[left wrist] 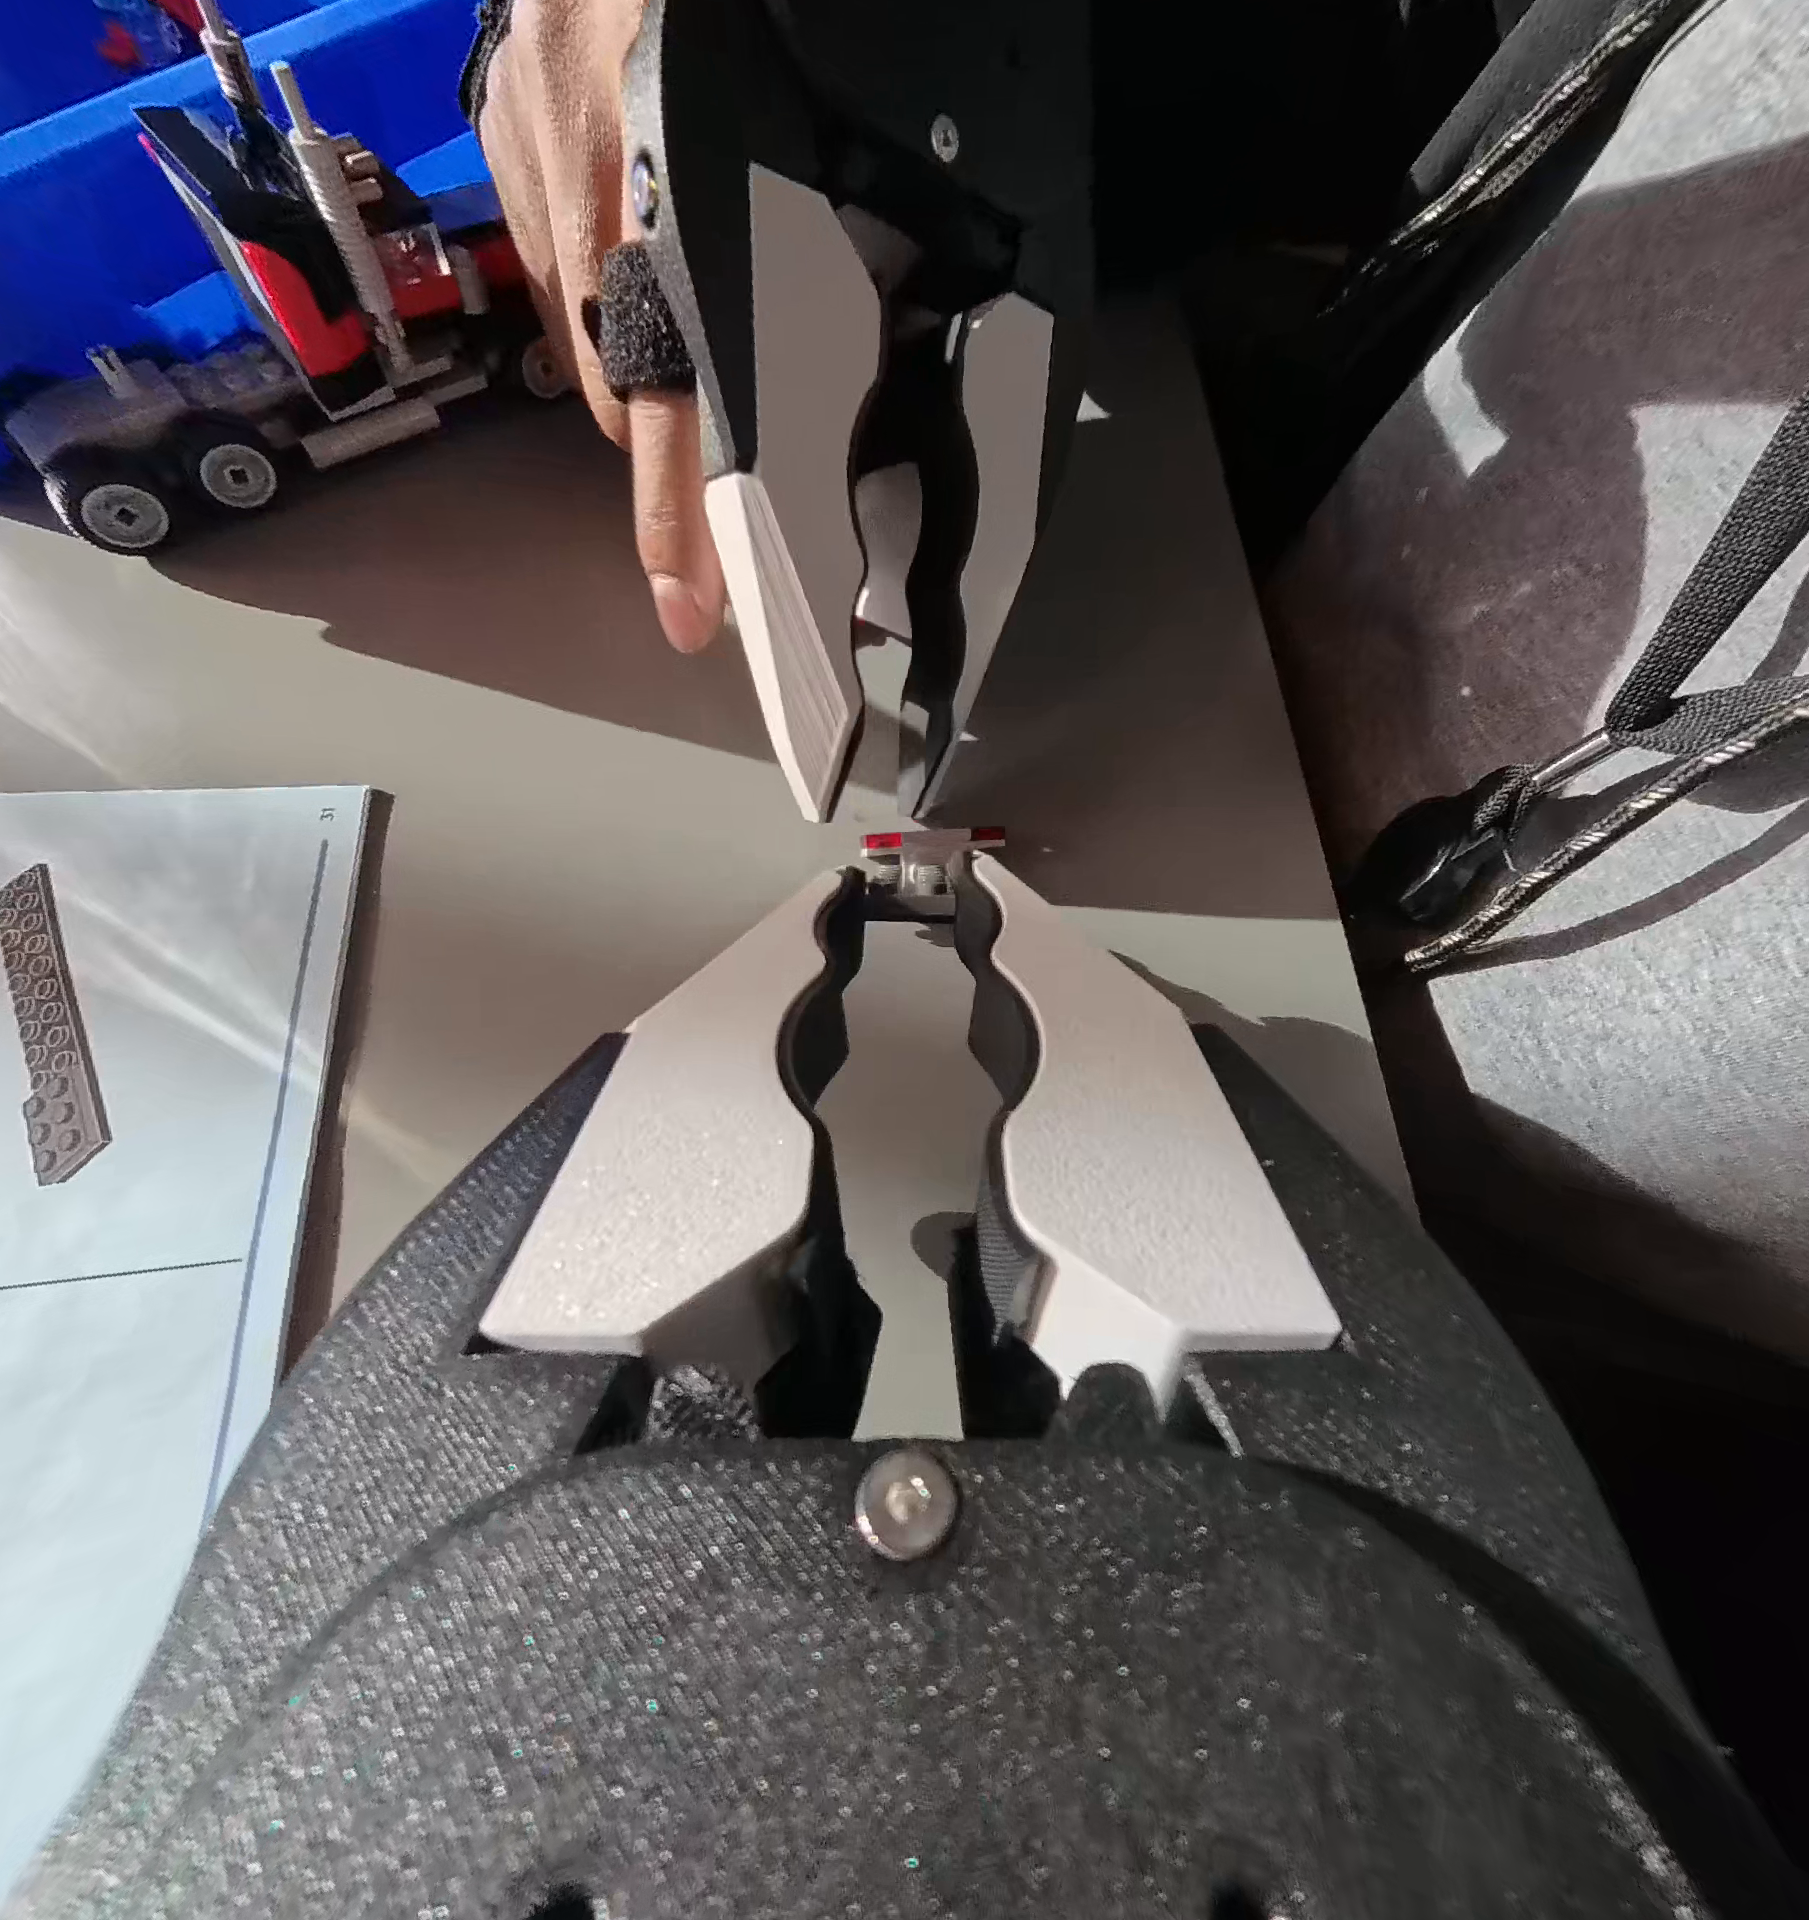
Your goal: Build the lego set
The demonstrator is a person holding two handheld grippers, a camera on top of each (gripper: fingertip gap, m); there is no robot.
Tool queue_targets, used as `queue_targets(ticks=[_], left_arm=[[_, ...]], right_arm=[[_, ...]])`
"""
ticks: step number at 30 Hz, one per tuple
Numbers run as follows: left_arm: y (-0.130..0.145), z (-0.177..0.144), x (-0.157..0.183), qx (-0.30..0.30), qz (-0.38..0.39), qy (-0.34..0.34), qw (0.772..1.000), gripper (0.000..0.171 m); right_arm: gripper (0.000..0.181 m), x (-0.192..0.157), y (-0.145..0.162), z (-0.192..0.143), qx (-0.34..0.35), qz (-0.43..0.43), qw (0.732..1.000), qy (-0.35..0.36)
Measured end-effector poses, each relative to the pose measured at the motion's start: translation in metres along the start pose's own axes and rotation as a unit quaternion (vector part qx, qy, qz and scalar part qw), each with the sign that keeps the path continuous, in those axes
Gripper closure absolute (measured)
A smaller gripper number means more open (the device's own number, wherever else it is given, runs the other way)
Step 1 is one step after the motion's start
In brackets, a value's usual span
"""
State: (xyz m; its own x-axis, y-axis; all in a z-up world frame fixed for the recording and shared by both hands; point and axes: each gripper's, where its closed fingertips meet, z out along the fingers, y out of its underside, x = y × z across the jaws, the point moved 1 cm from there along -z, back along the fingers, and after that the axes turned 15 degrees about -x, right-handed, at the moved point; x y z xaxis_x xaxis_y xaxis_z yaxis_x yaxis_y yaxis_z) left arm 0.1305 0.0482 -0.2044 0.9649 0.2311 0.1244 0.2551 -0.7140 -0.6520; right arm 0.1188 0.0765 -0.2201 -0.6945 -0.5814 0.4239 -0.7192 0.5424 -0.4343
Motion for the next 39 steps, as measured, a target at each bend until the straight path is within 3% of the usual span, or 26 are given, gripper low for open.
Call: queue_targets(ticks=[9,13,16,28,39], left_arm=[[0.005,-0.003,-0.001,-0.002,-0.017,-0.014,1.000,0.153],[0.005,-0.003,0.002,-0.002,-0.016,-0.016,1.000,0.153],[0.004,-0.004,0.001,0.005,-0.020,-0.018,1.000,0.153],[0.004,-0.006,-0.001,0.011,-0.025,-0.029,0.999,0.153],[0.002,-0.005,-0.003,0.013,-0.028,-0.031,0.999,0.153]], right_arm=[[0.142,-0.008,-0.013,-0.011,0.005,0.074,0.996,-0.048],[0.144,-0.014,-0.023,-0.007,-0.002,0.099,0.994,-0.055],[0.146,-0.017,-0.016,0.002,-0.039,0.098,0.993,-0.044],[0.150,-0.026,0.002,-0.011,-0.055,0.157,0.986,-0.023],[0.151,-0.038,0.001,-0.026,-0.032,0.211,0.976,-0.033]])
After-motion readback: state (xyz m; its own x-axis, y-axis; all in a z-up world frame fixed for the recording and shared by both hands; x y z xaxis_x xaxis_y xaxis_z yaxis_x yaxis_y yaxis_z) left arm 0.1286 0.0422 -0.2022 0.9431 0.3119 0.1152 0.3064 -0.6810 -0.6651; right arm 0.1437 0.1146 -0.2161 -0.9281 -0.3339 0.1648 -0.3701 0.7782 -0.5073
